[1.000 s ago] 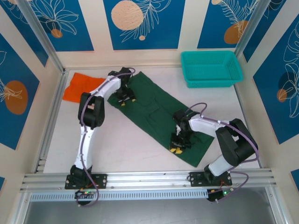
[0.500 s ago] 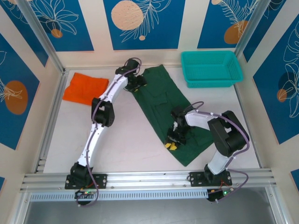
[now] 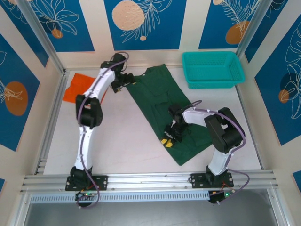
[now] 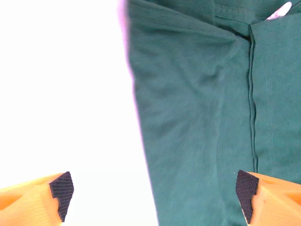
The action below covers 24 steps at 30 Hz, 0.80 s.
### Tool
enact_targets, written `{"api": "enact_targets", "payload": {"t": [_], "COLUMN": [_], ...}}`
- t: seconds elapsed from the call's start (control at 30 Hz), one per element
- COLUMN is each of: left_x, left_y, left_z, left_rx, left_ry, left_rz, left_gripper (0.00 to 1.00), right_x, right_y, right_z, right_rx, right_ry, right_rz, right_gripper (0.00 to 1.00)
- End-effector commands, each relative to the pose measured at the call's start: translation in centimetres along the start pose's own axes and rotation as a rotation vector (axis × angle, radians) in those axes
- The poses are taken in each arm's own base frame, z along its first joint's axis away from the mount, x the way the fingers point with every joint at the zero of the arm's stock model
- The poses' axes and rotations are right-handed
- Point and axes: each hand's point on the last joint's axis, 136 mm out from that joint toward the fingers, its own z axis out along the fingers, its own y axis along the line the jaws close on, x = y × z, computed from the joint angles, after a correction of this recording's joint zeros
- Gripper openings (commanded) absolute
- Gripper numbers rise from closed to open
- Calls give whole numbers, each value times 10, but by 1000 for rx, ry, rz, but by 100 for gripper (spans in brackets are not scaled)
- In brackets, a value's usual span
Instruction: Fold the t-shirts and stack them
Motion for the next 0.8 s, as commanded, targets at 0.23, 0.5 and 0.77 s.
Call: {"api": "enact_targets", "payload": {"t": [0.23,0.5,0.77], "left_x": [116,179,191], "left_y": [88,138,167], "left_z": [-75,-94,-126], "left_rx": [-67,-114,-64], "left_ry": [54,148,101], "left_rz": [-50,-6,-84], "left_gripper": [93,93,94], "right_x": [21,44,34], "right_y": [19,75,165], "right_z": [54,83,92], "right_rx": [74,102,-5], "right_ry": [42,-35,-139], "right_rz": [85,167,199], "right_gripper": [25,27,30]}}
